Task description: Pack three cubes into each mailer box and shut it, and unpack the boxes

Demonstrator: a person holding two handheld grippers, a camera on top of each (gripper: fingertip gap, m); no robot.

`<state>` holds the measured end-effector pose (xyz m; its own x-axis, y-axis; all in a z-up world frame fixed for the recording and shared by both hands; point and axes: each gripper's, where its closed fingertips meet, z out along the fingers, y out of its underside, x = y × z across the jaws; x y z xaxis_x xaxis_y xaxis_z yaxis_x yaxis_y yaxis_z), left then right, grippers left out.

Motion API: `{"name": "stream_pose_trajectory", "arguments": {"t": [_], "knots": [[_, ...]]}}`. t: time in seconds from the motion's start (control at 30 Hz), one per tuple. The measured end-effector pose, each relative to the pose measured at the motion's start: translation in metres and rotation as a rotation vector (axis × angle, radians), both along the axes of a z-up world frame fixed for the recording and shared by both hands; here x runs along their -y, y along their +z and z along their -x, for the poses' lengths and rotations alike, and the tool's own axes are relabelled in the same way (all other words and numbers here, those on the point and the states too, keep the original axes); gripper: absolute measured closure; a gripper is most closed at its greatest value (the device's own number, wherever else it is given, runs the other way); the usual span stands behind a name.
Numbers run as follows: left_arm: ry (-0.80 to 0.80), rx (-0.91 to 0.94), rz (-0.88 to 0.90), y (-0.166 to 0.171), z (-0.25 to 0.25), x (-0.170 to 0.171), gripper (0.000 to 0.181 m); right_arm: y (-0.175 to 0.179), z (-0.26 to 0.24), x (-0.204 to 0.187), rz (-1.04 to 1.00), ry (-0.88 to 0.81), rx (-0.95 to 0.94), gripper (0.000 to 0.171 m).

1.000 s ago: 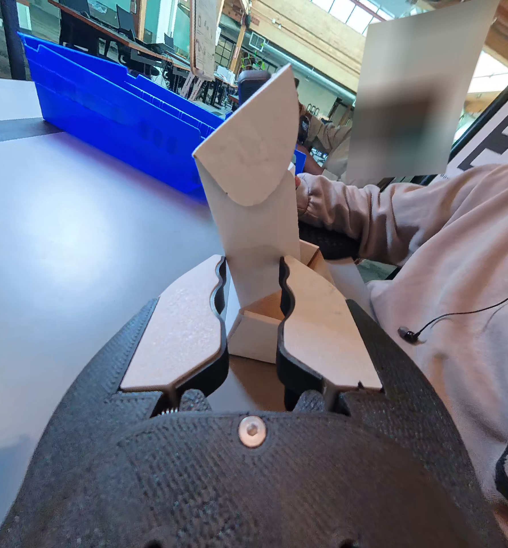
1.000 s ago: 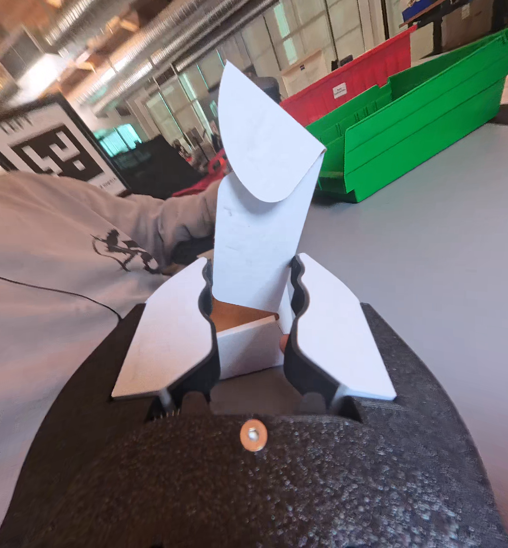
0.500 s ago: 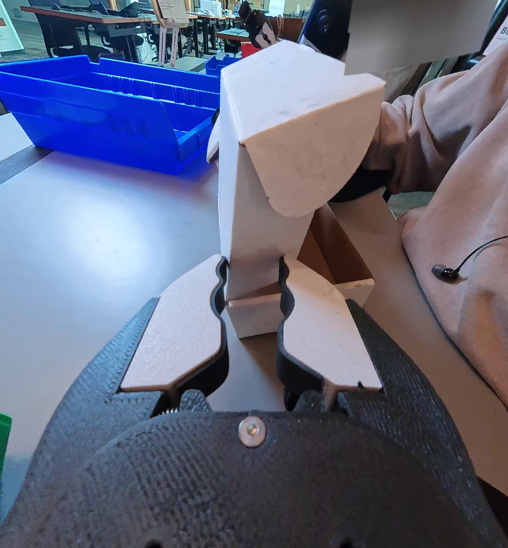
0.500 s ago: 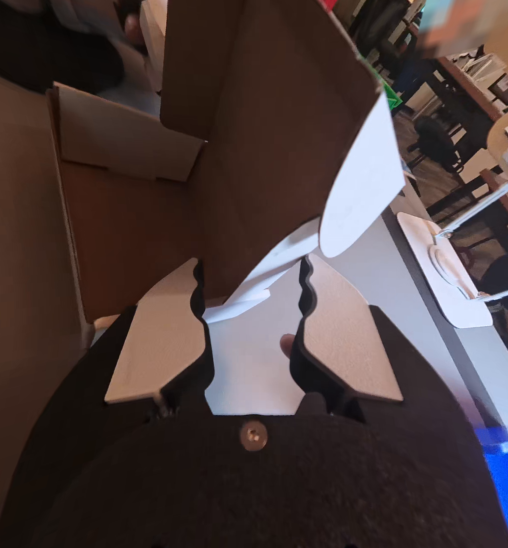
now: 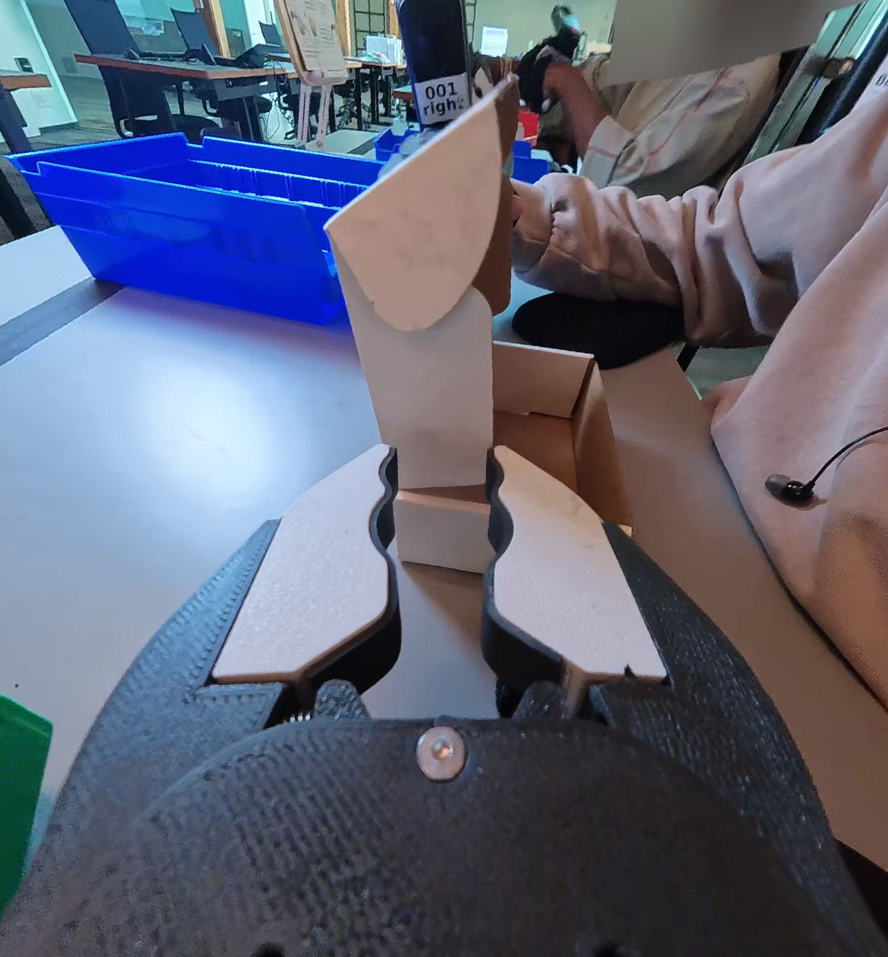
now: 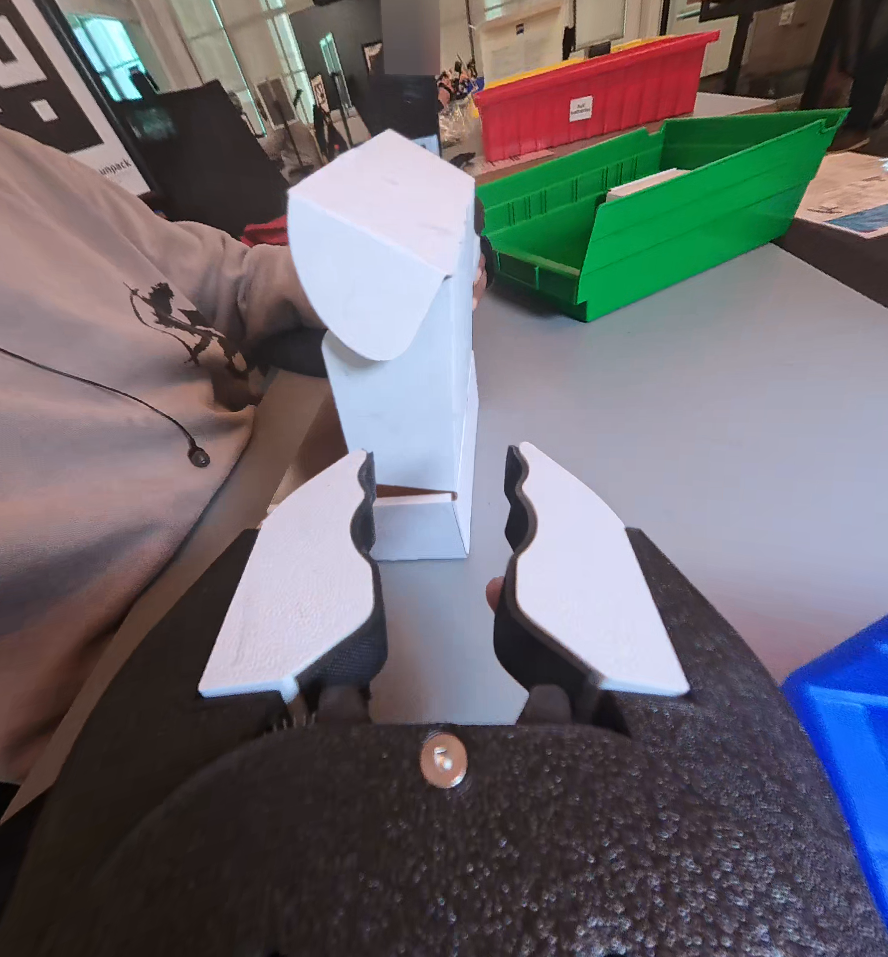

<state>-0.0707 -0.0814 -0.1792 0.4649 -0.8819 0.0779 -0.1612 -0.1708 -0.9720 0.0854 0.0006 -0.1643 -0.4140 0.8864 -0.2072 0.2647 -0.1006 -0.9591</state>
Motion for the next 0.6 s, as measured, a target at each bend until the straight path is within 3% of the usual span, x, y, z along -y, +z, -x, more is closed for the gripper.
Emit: {"name": "stream_pose_trajectory", "arguments": {"t": [0.2, 0.33, 0.6], "knots": [[-0.093, 0.102, 0.060, 0.001, -0.010, -0.001, 0.147, -0.006, 0.027, 0.032, -0.035, 0.121, 0.027, 0.130], [-0.072, 0.051, 0.014, -0.003, -0.011, -0.002, 0.147, -0.012, 0.036, 0.043, -0.216, 0.098, 0.041, 0.132], [-0.042, -0.139, -0.086, -0.014, -0.013, 0.002, 0.164, -0.023, 0.038, 0.039, -0.635, -0.020, 0.065, 0.134]]}}
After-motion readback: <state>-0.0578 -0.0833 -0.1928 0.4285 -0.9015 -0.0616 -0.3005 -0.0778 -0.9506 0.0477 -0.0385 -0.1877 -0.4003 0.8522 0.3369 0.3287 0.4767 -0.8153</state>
